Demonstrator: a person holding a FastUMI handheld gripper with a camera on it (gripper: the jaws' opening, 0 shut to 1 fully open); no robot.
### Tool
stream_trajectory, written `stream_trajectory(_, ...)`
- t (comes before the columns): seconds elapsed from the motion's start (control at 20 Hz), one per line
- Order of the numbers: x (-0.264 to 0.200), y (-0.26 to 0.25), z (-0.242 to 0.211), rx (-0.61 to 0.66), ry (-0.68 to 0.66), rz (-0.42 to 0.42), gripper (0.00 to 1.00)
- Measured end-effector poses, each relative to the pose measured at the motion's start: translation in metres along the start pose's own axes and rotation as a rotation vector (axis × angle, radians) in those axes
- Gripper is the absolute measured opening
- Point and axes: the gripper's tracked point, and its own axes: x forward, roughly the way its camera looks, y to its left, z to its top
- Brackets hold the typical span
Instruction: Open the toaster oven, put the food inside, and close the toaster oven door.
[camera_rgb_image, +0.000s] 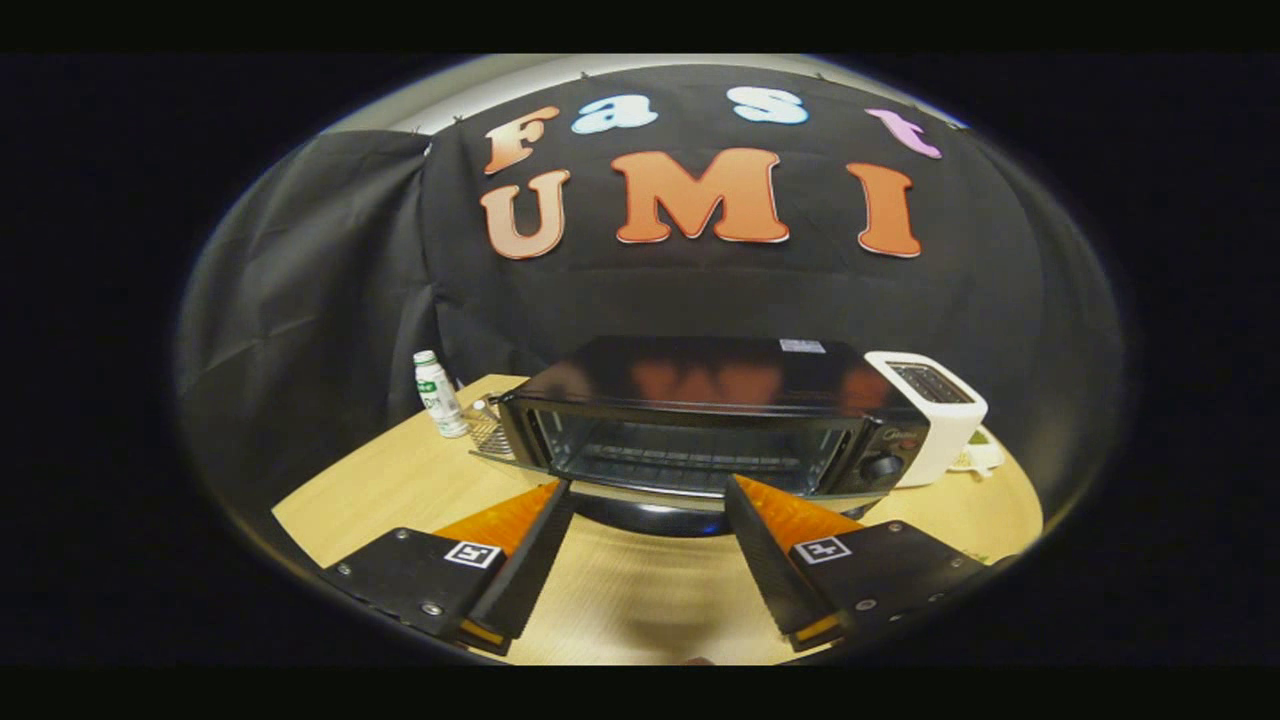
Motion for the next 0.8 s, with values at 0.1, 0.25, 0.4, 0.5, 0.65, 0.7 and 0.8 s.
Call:
stream_trajectory(0.1,-0.007,0.004,-0.011,0.069,0.05,0.029,0.91)
stream_trajectory(0.25,-0.017,0.006,-0.028,0.095,0.105,0.045,0.85)
stream_trajectory(0.4,-0.022,0.013,-0.044,0.206,0.164,0.093,0.78)
stream_trajectory(0.5,-0.024,0.025,-0.057,0.321,0.221,0.137,0.73)
stream_trajectory(0.65,-0.022,0.033,-0.065,0.298,0.235,0.147,0.64)
stream_trajectory(0.7,-0.021,0.033,-0.069,0.262,0.235,0.141,0.62)
stream_trajectory(0.8,-0.019,0.033,-0.081,0.211,0.263,0.132,0.62)
